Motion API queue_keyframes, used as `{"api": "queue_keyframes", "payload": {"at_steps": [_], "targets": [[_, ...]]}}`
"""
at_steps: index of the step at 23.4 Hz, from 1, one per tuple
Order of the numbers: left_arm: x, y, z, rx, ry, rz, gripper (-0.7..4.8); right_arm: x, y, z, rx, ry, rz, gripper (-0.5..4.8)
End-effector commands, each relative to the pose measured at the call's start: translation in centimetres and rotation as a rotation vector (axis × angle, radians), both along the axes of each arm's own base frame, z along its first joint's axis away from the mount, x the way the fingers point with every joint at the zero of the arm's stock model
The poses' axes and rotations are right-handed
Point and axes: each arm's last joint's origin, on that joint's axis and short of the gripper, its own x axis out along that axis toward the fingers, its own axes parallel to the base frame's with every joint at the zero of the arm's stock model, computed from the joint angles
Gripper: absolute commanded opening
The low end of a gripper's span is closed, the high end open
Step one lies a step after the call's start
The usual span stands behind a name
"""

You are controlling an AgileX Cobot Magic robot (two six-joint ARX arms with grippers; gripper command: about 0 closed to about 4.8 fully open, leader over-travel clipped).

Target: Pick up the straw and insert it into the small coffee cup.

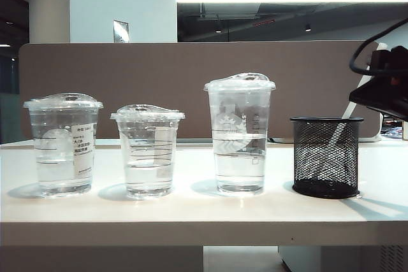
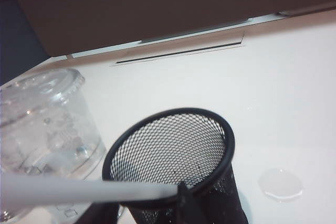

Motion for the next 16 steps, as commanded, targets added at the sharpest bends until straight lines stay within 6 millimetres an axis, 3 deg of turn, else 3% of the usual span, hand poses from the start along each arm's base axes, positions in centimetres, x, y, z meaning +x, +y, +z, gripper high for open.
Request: {"api": "queue_keyframes", "payload": {"at_steps": [1, 5, 10, 16], "targets": [[0.02, -0.02, 0.04, 0.001, 0.001, 0.002, 0.22, 0.26, 0.13, 0.71, 0.018, -0.053, 0.003, 1.56], [0.02, -0.02, 0.04, 0.001, 0.002, 0.002, 0.22, 0.55, 0.24, 1.01, 0.024, -0.067, 0.004, 1.21], [0.02, -0.02, 0.04, 0.001, 0.002, 0.002, 0.22, 0.63, 0.27, 1.09, 0.025, -0.070, 0.004, -0.04], [0.02, -0.02, 0.04, 0.001, 0.002, 0.002, 0.22, 0.70, 0.29, 1.48, 0.031, -0.092, 0.003, -0.04]]}}
